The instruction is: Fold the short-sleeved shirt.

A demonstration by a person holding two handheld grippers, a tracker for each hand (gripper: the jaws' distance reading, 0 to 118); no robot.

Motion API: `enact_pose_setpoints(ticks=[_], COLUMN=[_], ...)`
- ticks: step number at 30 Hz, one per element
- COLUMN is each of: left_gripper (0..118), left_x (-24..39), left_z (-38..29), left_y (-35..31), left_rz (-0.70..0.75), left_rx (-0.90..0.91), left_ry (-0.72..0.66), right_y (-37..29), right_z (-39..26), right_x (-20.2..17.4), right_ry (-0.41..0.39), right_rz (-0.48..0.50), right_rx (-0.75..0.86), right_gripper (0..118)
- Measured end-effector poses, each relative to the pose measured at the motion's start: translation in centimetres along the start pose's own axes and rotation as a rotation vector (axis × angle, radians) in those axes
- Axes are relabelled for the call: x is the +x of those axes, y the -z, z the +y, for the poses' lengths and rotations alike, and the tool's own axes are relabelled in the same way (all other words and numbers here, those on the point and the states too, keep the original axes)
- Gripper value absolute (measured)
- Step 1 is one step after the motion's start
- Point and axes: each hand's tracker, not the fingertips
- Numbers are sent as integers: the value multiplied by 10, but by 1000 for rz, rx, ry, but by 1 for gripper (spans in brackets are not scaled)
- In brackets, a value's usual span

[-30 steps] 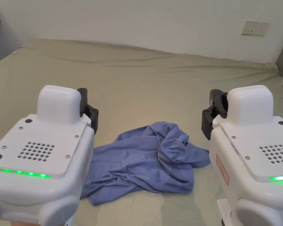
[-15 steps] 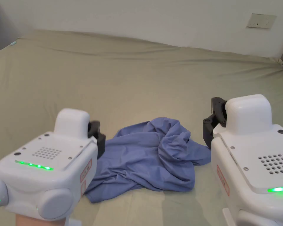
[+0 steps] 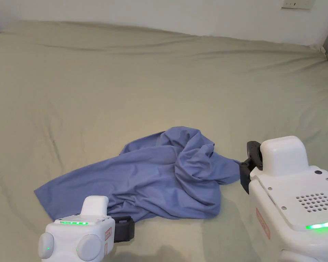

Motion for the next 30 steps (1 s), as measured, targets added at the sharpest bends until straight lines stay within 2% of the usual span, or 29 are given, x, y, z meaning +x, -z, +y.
enact_pose_setpoints(ticks=[4,7,8,9,10,11,12,13,14,19,21,23,24,25,26,27,28,29,30], left_gripper=[105,75,51,27,7,7,7,7,7,7,7,7,7,7,7,7,7,7,7], left_x=[7,6,7,10,11,13,15,14,11,-5,-11,-14,-14,-14,-14,-15,-17,-19,-22], left_z=[-2,0,1,2,2,3,2,1,0,-2,-2,-2,-2,-1,-1,0,2,5,9], left_y=[3,-4,-8,-12,-16,-19,-22,-27,-33,-49,-53,-56,-57,-57,-58,-59,-61,-65,-71], left_rz=[48,65,65,59,47,38,42,36,33,8,-20,-22,-23,-24,-23,-23,-21,-16,-13], left_rx=[2,34,37,47,58,62,62,64,77,84,69,71,74,76,83,95,105,128,153], left_ry=[68,79,88,99,105,116,129,141,133,90,51,51,53,58,60,59,58,50,38], right_y=[25,52,64,80,97,117,134,156,177,257,275,280,279,277,272,267,263,256,250], right_z=[-9,-17,-20,-24,-30,-36,-42,-52,-63,-104,-114,-115,-113,-111,-107,-104,-102,-97,-94], right_x=[8,15,18,21,24,27,29,32,35,42,43,41,39,38,37,34,30,30,33], right_ry=[-9,-17,-10,-10,-11,-20,-39,-55,-48,19,65,65,66,78,101,68,-9,-40,-25], right_rz=[1,17,27,32,34,37,37,64,69,124,144,151,160,215,270,257,211,212,219], right_rx=[-67,-115,-148,-188,-226,-259,-303,-368,-415,-631,-652,-634,-627,-599,-579,-555,-547,-550,-542], right_gripper=[2,3,9,19,37,75,98,107,109,109,109,108,104,91,55,24,12,12,12])
